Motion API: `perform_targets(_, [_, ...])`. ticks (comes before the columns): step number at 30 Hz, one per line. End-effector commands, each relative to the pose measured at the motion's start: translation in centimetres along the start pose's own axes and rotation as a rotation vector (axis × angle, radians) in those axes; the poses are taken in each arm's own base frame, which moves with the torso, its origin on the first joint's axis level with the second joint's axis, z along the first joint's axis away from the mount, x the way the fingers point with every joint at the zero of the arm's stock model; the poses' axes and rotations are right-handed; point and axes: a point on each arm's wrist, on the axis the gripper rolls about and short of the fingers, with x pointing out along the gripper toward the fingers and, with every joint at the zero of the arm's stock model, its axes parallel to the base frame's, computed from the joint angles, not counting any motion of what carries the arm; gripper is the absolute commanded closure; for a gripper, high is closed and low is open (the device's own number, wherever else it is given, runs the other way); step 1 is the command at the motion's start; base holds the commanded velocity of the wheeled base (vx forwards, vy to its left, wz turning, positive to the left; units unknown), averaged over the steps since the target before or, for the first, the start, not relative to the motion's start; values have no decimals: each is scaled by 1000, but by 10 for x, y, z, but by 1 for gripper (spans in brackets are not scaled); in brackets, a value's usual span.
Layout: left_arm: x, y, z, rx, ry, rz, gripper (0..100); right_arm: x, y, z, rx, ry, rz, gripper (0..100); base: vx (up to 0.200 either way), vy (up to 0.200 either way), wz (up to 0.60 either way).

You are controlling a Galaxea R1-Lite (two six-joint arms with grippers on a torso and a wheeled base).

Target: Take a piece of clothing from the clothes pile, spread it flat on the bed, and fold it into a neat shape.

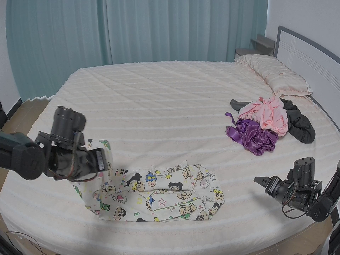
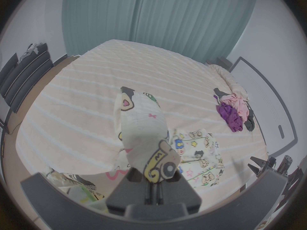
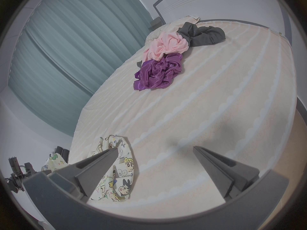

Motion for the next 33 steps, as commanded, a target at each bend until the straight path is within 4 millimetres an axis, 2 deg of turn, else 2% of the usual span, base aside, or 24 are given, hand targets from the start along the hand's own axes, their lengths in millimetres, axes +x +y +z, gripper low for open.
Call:
perform_targets(1, [33, -73, -28, 51, 40, -23, 100, -2, 2, -1, -4, 0, 11, 0, 0, 0, 0])
perform_targets(4, [38, -98, -33, 62, 44, -60, 100, -2, 2, -1, -5, 1, 12, 0, 0, 0, 0])
perform_targets(6, [36, -110, -34, 73, 38, -89, 100, -2, 2, -1, -7, 1, 12, 0, 0, 0, 0])
perform_targets(7, [36, -110, -34, 73, 38, -89, 100, -2, 2, -1, -7, 1, 12, 0, 0, 0, 0])
perform_targets(9, [31, -128, -37, 92, 28, -137, 100, -2, 2, -1, -7, 2, 10, 0, 0, 0, 0])
perform_targets(19, [26, -171, -43, 129, 8, -244, 100, -2, 3, -1, -9, 2, 13, 0, 0, 0, 0])
perform_targets(24, [28, -186, -46, 107, 1, -272, 100, -2, 2, -1, -9, 3, 12, 0, 0, 0, 0])
perform_targets(31, [29, -189, -45, 54, 2, -290, 100, -1, 3, -2, -11, 7, 12, 0, 0, 0, 0])
perform_targets(32, [30, -190, -45, 48, 0, -295, 0, -2, 3, -2, -12, 7, 14, 0, 0, 0, 0])
perform_targets(33, [29, -190, -44, 46, -4, -299, 0, -2, 3, -3, -12, 7, 16, 0, 0, 0, 0])
